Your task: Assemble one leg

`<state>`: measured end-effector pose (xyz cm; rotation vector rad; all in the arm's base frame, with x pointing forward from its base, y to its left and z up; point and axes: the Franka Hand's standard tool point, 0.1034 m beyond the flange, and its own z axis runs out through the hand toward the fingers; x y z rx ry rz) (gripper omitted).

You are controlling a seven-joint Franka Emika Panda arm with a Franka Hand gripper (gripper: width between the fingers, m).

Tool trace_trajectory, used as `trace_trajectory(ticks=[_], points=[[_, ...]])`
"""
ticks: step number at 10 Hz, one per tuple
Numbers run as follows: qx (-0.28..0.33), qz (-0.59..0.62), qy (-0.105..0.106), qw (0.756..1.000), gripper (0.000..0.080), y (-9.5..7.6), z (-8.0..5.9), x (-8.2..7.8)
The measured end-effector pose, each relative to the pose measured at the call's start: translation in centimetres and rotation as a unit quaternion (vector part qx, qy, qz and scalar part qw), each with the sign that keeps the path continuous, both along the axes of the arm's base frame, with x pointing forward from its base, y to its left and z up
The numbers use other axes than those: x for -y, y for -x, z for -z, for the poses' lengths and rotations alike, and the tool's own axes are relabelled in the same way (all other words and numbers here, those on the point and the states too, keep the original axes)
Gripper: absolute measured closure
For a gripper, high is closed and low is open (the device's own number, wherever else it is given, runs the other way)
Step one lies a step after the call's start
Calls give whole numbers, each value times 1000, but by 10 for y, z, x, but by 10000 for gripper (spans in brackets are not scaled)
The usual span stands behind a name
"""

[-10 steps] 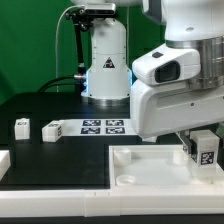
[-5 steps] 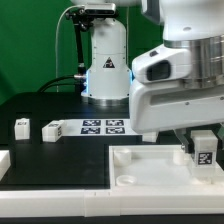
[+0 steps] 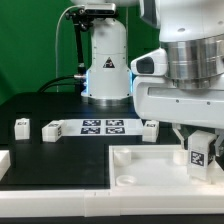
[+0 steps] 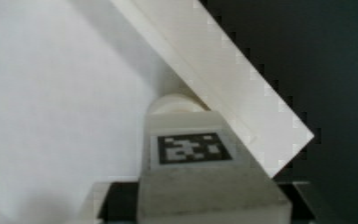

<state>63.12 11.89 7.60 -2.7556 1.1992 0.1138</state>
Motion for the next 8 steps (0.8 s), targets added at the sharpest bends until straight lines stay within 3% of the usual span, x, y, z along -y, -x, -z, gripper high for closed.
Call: trace_trajectory(ticks=[4, 5, 6, 8], points=[[-30, 183, -8, 983, 503, 0, 1, 0], [-36, 215, -11, 976, 422, 0, 1, -3], [-33, 195, -11, 980, 422, 0, 1, -3], [-30, 178, -11, 983, 179, 0, 1, -4]])
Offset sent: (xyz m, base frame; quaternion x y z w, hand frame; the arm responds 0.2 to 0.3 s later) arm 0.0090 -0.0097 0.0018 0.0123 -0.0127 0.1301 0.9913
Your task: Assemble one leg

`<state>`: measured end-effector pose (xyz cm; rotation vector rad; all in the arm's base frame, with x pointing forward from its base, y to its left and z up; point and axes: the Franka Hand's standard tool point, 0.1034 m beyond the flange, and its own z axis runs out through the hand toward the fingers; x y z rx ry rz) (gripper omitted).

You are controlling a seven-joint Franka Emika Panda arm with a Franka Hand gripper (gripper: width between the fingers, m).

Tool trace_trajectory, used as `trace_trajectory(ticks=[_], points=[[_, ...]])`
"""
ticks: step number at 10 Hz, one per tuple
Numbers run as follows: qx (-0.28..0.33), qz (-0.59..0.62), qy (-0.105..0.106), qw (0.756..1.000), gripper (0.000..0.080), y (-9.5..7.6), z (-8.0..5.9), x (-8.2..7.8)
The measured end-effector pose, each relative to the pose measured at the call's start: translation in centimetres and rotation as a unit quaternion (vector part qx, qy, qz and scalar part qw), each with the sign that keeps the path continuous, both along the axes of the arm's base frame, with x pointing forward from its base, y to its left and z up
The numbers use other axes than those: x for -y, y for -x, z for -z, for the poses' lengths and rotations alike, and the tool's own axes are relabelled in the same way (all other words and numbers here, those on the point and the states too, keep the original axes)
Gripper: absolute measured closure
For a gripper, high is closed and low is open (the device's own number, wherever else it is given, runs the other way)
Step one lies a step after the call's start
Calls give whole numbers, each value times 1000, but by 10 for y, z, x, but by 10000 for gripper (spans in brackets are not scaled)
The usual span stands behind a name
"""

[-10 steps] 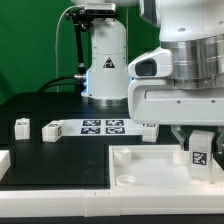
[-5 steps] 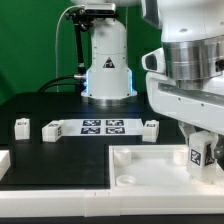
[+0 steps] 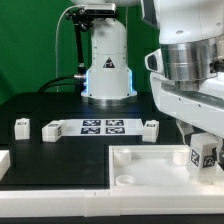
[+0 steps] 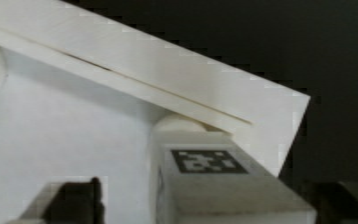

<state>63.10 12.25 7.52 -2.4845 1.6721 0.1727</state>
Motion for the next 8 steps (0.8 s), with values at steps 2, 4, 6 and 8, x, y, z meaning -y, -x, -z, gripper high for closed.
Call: trace_trajectory(ticks=[2, 4, 6, 8], points=[[25, -142, 3, 989, 159, -1, -1, 0], [44, -289, 0, 956, 151, -1, -2, -3], [47, -406, -2, 912, 150, -5, -2, -5], [58, -512, 1, 857, 150, -7, 0, -5]])
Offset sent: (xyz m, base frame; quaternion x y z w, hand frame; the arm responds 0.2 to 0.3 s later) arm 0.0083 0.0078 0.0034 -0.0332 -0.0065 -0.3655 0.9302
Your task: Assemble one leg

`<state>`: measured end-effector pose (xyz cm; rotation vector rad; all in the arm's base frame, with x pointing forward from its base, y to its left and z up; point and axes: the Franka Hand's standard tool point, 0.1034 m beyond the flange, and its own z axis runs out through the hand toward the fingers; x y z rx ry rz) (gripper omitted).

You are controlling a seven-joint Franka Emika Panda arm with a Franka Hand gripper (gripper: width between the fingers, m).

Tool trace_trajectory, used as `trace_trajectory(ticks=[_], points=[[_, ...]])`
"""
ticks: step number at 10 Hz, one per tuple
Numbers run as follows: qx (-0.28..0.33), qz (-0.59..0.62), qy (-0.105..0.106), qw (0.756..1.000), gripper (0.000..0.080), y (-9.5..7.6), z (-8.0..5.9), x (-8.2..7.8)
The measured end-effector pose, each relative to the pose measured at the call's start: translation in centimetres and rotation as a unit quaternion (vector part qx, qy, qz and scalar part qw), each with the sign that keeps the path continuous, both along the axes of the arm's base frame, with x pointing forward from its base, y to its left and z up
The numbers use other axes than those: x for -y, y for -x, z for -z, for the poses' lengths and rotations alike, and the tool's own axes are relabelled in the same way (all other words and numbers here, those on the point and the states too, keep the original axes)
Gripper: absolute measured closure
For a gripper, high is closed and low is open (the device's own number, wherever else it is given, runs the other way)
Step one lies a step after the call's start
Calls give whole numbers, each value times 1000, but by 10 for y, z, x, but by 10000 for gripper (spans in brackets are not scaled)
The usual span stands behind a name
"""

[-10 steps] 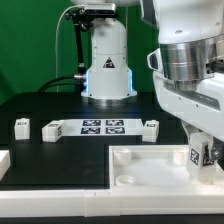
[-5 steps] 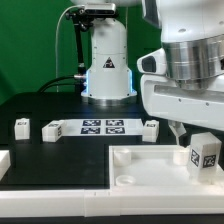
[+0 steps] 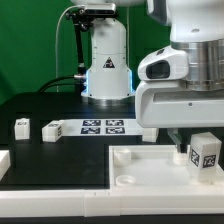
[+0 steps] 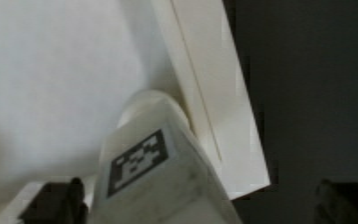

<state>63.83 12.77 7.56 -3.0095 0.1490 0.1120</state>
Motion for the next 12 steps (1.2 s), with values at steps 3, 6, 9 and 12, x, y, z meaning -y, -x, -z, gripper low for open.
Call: trace_trajectory(ticks=[3, 6, 9, 12], points=[[19, -156, 2, 988, 150, 0, 1, 1], [22, -191, 0, 981, 150, 1, 1, 2], [22, -191, 0, 981, 416, 1, 1, 3], [21, -157, 2, 987, 503, 0, 1, 5]])
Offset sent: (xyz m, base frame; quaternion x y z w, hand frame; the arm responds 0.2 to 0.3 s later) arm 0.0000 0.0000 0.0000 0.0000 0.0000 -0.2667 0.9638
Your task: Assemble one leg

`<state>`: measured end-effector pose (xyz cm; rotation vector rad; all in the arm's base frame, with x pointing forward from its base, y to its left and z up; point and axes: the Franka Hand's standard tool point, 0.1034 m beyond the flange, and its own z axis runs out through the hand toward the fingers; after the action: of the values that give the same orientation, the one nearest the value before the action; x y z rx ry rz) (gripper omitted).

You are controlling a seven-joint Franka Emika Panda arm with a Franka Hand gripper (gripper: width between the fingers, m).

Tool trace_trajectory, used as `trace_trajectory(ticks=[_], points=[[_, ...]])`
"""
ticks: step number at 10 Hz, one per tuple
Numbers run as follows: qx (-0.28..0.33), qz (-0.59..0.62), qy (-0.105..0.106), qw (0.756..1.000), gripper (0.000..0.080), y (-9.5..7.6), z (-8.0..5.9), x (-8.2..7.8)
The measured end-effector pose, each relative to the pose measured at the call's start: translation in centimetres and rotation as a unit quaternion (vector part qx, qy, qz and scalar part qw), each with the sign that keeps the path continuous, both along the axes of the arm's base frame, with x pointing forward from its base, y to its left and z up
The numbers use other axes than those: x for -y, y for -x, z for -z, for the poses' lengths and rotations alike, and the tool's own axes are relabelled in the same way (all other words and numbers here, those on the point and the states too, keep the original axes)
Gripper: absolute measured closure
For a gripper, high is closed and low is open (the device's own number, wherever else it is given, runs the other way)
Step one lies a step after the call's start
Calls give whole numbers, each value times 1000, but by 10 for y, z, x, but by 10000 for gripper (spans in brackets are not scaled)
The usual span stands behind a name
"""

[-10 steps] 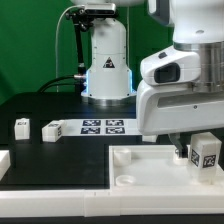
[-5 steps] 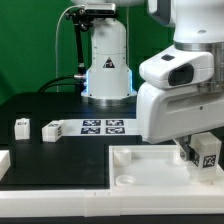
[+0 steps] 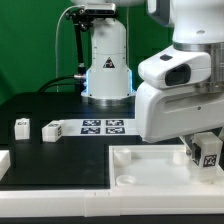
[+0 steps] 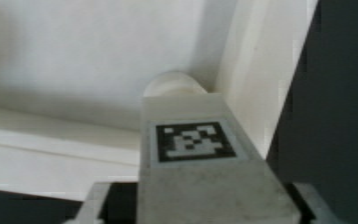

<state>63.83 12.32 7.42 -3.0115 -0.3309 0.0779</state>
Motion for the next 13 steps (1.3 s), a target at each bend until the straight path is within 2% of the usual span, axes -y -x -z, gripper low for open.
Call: trace_trajectory(ticks=[2, 4, 7, 9, 10, 11, 12, 13], points=[[-4, 155, 6, 988, 503, 1, 0, 3], [-17, 283, 15, 959, 503, 1, 1, 4], [-38, 468, 26, 883, 503, 2, 2, 6], [-50, 582, 32, 811, 503, 3, 3, 6], [-52, 603, 34, 795, 503, 3, 3, 5], [-64, 659, 33, 749, 503, 4, 3, 5], [-67, 679, 33, 730, 503, 4, 3, 4], [-65, 659, 32, 749, 422, 4, 3, 4]])
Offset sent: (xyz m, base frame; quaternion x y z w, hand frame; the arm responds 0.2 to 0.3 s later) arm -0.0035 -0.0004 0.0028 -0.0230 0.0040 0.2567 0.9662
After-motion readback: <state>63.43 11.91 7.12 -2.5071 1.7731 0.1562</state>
